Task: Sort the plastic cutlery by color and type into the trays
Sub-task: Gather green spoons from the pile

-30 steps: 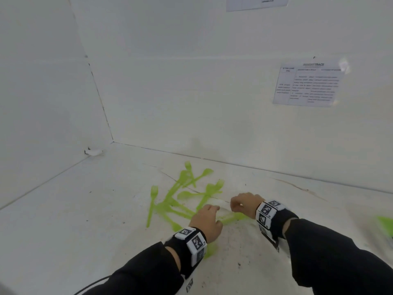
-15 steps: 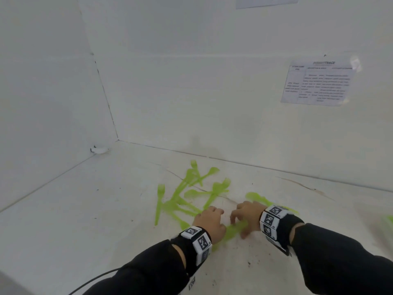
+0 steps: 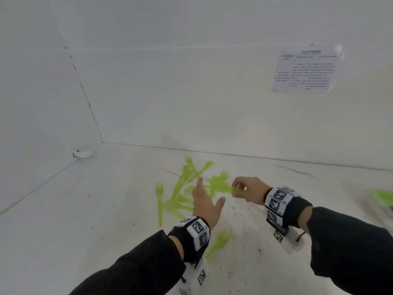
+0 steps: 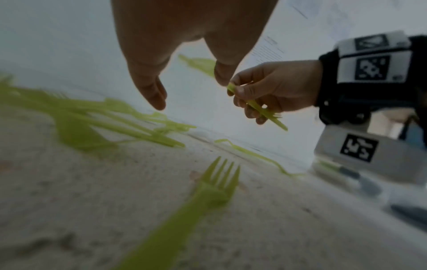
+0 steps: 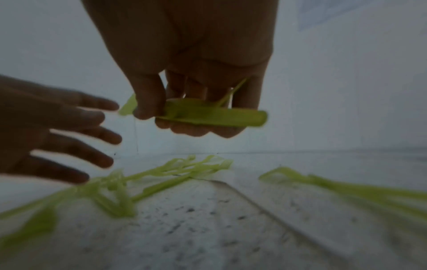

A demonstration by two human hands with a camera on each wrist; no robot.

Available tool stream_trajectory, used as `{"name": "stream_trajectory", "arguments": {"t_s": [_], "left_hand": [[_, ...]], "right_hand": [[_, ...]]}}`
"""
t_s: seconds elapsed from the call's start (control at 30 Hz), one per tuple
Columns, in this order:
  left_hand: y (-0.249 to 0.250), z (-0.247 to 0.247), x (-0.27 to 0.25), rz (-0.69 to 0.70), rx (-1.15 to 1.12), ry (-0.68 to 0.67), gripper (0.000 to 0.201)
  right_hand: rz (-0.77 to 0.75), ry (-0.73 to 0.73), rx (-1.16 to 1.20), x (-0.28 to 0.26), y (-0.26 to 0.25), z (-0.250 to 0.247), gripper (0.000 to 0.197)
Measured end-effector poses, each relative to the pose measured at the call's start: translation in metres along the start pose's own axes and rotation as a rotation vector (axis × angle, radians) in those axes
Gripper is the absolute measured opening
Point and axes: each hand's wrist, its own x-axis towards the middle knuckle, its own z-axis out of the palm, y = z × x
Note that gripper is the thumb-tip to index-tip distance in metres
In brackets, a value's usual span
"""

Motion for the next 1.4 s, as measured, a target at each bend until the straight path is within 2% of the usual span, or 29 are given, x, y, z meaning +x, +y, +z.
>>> {"name": "stream_trajectory", "arguments": {"t_s": [0.03,0.1,0.17,0.3,0.4,0.5,0.6,0.7,0.8,0.87,0.93,1.03,1.1,1.17,1.27,1.4], "left_hand": [[0.002,0.001,0.001,-0.071,-0.068,-0.006,0.075],[0.009,0.005,0.003,-0.194,-0.134,-0.122,0.05],[0.015,0.008,0.004,-0.234,-0.206,-0.191,0.034],[0.018,0.004,0.009,-0.281,-0.364,-0.165,0.03],[0.016,-0.002,0.011,-0.28,-0.419,-0.152,0.027],[0.011,-0.007,0.011,-0.267,-0.455,-0.03,0.024],[0.005,-0.012,0.014,-0.291,-0.422,0.059,0.025],[-0.001,-0.021,0.016,-0.29,-0.293,0.097,0.044],[-0.008,-0.024,0.018,-0.298,-0.222,0.044,0.036],[-0.013,-0.023,0.018,-0.302,-0.278,0.059,0.032],[-0.015,-0.022,0.019,-0.347,-0.387,0.036,0.024],[-0.011,-0.027,0.013,-0.369,-0.554,-0.046,0.014],[-0.009,-0.029,0.01,-0.34,-0.59,-0.084,0.015],[-0.009,-0.028,0.007,-0.317,-0.608,-0.082,0.015],[-0.007,-0.029,0.006,-0.305,-0.7,-0.053,0.015],[-0.006,-0.031,0.003,-0.34,-0.8,-0.018,0.013]], "right_hand": [[0.025,0.052,0.112,-0.001,-0.001,0.003,0.015],[0.062,0.099,0.277,-0.005,-0.009,0.009,0.017],[0.062,0.116,0.291,-0.005,-0.015,0.017,0.017],[0.025,0.097,0.336,-0.003,-0.02,0.029,0.015],[0.065,0.097,0.42,-0.005,-0.023,0.034,0.013],[0.139,0.253,0.506,-0.005,-0.023,0.037,0.011],[0.15,0.445,0.335,-0.005,-0.021,0.032,0.015],[0.05,0.457,0.2,-0.005,-0.021,0.029,0.015],[-0.111,0.479,0.056,-0.006,-0.025,0.029,0.021],[-0.196,0.565,-0.137,-0.005,-0.03,0.031,0.02],[-0.226,0.63,-0.231,-0.005,-0.034,0.032,0.014],[-0.305,0.57,-0.051,-0.002,-0.036,0.036,0.01],[-0.363,0.514,0.063,-0.002,-0.04,0.038,0.019],[-0.393,0.519,0.082,0.0,-0.044,0.044,0.027],[-0.355,0.516,0.135,0.001,-0.05,0.057,0.027],[-0.325,0.362,0.204,-0.002,-0.051,0.069,0.025]]}}
